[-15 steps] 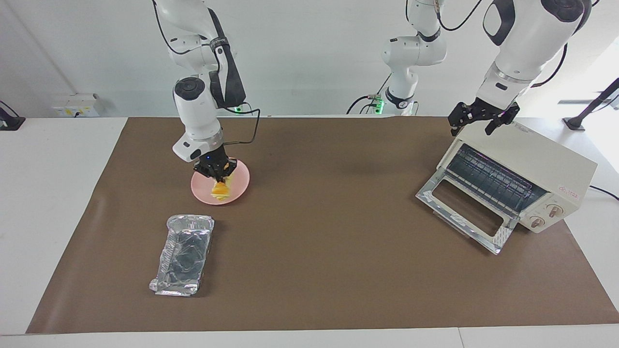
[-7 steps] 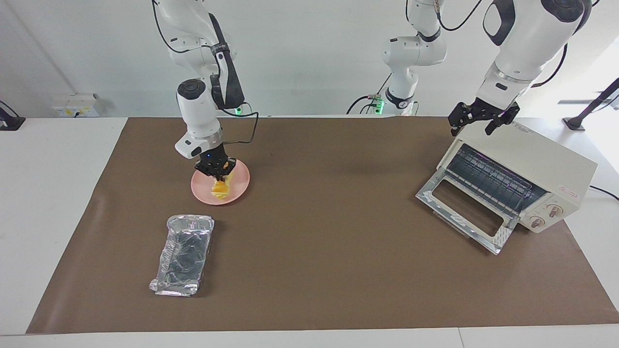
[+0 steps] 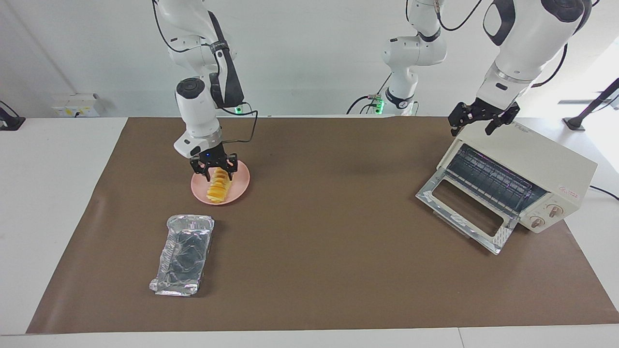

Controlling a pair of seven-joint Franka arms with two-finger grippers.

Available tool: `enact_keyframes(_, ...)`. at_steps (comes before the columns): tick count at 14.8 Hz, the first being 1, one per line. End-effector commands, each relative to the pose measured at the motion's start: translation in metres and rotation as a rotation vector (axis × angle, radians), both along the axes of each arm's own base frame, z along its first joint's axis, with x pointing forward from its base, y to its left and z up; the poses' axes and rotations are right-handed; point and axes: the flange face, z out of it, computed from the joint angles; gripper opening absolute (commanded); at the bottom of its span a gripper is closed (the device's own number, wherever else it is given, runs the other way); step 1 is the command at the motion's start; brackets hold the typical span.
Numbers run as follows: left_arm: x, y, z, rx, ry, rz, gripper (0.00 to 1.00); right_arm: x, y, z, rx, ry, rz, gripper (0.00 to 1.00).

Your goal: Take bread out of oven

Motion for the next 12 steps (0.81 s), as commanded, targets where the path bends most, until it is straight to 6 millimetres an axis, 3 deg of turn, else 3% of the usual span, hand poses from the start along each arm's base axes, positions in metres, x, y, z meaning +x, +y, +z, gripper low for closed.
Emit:
enact_keyframes(1,0.002,0.005,0.003,0.008,-0.012,-0.001,1.00,0.017,-0.006,0.042,-0.003,0.024,-0.016,1.00)
enact_keyframes(3,0.002,0.005,0.003,0.008,-0.012,-0.001,1.00,0.033,-0.023,0.074,-0.005,0.025,-0.036,1.00)
enact_keyframes(6,0.002,0.005,0.003,0.006,-0.012,-0.001,1.00,0.054,-0.063,0.132,-0.019,0.027,0.023,1.00)
enact_keyframes(9,0.002,0.005,0.003,0.008,-0.012,-0.001,1.00,0.055,-0.100,0.187,-0.027,0.070,0.057,1.00)
enact_keyframes(12,0.002,0.005,0.003,0.008,-0.012,-0.001,1.00,0.047,-0.115,0.251,-0.022,0.130,0.044,1.00)
